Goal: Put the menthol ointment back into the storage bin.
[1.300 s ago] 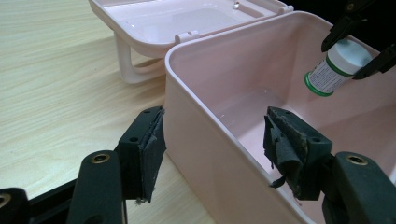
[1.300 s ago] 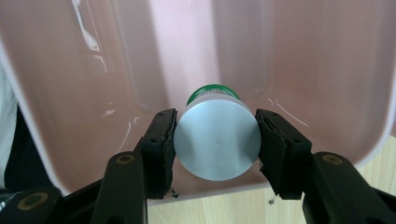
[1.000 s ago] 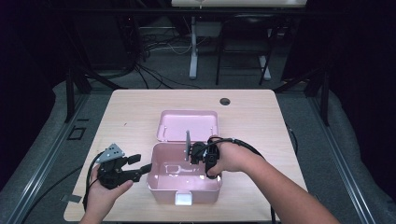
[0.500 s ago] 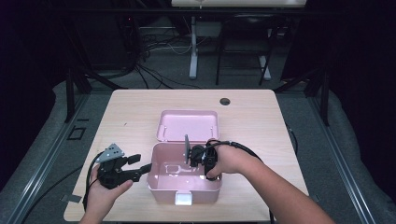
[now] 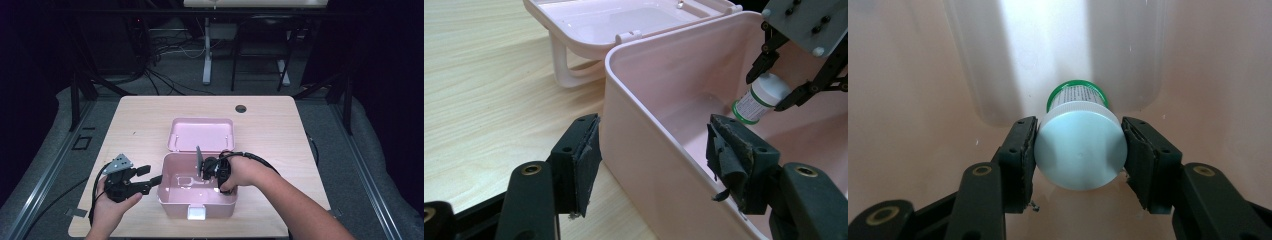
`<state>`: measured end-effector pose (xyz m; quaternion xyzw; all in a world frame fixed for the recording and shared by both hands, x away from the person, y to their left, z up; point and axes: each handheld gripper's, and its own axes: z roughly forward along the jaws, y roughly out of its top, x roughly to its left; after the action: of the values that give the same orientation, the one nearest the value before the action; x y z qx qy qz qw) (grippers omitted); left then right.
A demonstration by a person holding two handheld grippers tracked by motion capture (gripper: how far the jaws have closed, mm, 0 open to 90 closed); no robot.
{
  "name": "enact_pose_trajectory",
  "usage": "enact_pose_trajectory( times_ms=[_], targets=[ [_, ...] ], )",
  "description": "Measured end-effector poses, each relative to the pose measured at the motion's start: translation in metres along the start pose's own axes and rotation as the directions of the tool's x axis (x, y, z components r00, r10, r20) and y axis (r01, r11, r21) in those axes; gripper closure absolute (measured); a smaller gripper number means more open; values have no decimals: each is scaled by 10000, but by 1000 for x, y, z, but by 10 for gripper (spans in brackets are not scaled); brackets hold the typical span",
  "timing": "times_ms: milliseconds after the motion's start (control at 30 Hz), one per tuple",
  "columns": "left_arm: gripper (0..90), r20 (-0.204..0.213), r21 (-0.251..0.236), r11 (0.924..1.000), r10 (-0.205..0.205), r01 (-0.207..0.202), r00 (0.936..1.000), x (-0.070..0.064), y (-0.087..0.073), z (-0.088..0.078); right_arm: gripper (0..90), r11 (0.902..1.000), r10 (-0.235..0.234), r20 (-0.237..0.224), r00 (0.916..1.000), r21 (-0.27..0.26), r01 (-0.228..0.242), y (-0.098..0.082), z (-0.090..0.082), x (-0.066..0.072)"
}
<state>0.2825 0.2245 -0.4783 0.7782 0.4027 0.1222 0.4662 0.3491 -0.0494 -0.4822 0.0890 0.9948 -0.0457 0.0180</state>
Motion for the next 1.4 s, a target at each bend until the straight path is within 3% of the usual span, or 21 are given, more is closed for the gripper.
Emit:
enact_pose_trajectory(
  times_ms=[367,800,1200,1400],
  targets=[
    [385,-15,-4,10000,6,-6,10000,0,0,-1,497,9997,-3,-33,10000,253,4,3,5,0],
    [385,-12,-23,10000,5,-5,10000,0,0,-1,494,9999,84,21,10000,95,-84,0,3,-2],
    [385,-59,-2,10000,20,-20,10000,1,0,-1,489,9990,116,167,9998,-429,-109,-3,-14,0],
    [391,-54,-21,10000,39,-39,10000,0,1,-1,481,9943,308,331,9990,-1030,-273,-10,-30,1]
  ],
)
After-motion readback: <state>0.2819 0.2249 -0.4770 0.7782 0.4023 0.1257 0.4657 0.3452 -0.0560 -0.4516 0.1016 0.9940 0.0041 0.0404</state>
